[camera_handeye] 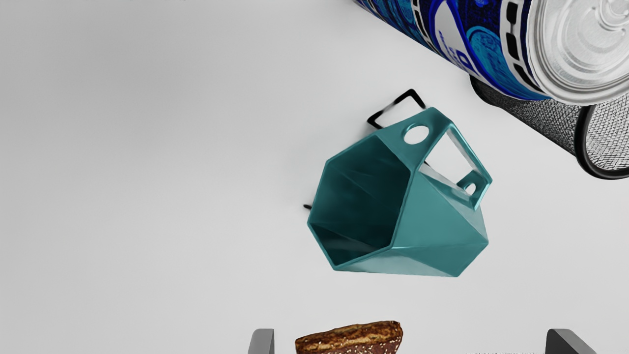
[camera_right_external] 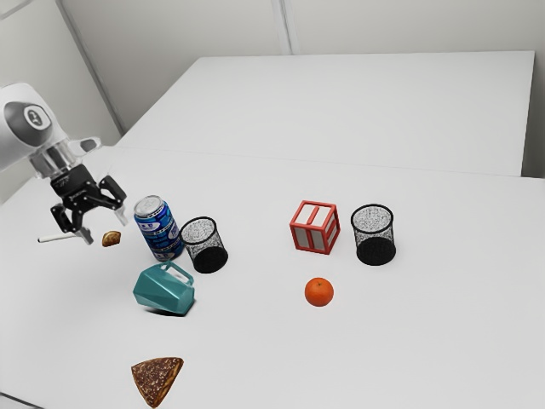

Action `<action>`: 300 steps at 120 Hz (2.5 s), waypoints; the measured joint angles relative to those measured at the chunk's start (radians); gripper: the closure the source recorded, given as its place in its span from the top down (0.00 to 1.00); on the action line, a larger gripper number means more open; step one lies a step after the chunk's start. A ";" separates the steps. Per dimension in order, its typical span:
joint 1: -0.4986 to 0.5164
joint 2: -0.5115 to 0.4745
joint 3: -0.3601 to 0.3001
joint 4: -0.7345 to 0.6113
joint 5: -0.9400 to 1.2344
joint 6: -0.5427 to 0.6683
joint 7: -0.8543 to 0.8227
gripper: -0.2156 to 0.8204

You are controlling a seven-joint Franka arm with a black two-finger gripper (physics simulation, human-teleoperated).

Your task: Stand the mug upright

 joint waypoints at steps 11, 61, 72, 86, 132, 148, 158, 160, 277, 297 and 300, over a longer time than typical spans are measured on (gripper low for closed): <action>-0.026 0.055 0.021 0.004 -0.020 0.000 0.065 0.79; -0.035 0.178 0.039 -0.025 -0.147 0.006 0.290 0.79; -0.035 0.186 0.039 -0.056 -0.194 0.006 0.322 0.79; -0.036 0.188 0.039 -0.098 -0.254 0.004 0.356 0.79; -0.055 0.203 0.032 -0.122 -0.333 0.001 0.419 0.48; -0.057 0.198 0.032 -0.119 -0.330 -0.001 0.422 0.24; -0.058 0.191 0.029 -0.115 -0.329 -0.001 0.424 0.17; -0.060 0.189 0.027 -0.115 -0.329 -0.001 0.424 0.16; -0.422 -0.005 -0.109 -0.119 0.147 0.259 0.214 0.03; -0.418 -0.010 -0.128 -0.121 0.185 0.332 0.137 0.04; -0.419 -0.010 -0.132 -0.122 0.188 0.340 0.126 0.05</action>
